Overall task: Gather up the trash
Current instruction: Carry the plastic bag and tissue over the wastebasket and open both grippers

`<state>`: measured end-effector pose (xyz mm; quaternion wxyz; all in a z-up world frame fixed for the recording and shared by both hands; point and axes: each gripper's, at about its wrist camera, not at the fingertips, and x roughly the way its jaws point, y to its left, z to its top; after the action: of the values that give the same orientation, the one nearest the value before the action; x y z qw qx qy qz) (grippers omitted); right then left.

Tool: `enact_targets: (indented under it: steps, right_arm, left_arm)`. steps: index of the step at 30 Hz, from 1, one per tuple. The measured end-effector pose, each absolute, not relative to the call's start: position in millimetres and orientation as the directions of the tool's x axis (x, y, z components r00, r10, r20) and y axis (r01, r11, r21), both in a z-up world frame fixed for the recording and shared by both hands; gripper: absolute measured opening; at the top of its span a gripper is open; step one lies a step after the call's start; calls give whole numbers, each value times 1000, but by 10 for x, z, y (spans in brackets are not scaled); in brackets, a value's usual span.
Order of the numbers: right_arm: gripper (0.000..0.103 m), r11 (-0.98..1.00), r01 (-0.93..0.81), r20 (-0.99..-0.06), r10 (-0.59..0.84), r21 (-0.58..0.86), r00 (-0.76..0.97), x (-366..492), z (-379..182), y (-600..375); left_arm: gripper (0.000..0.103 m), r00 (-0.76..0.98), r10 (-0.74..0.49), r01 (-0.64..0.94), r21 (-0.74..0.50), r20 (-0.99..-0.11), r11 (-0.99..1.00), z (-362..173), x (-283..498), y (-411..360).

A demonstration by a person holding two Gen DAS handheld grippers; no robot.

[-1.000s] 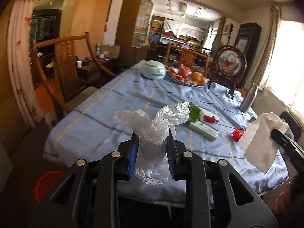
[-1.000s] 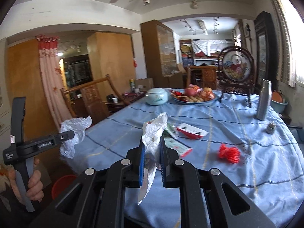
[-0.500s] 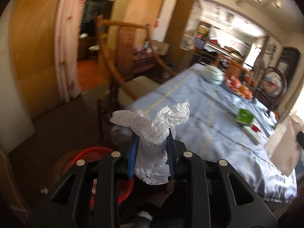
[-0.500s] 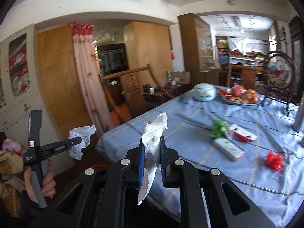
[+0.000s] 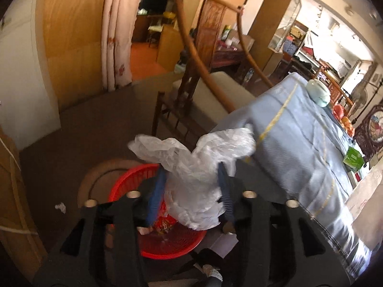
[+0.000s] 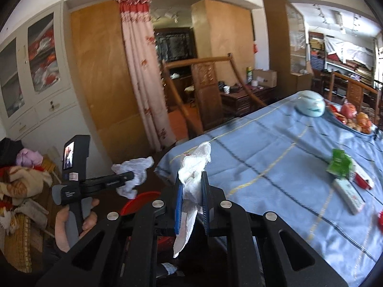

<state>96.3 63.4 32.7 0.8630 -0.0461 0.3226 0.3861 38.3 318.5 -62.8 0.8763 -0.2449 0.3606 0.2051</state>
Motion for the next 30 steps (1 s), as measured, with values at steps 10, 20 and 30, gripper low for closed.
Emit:
enact_targets:
  steps: [10, 20, 30]
  right_arm:
    - [14, 652, -734, -665, 636, 193, 390, 1114, 25, 1190]
    - [18, 558, -798, -714, 653, 227, 253, 1090, -280, 1870]
    - [41, 523, -826, -703, 668, 209, 245, 1022, -320, 2058]
  left_arm:
    - [77, 645, 248, -621, -306, -723, 721, -707, 220, 3556]
    - [79, 615, 342, -681, -261, -711, 684, -660, 69, 3705]
    - [80, 615, 349, -695, -277, -707, 663, -646, -32, 3798]
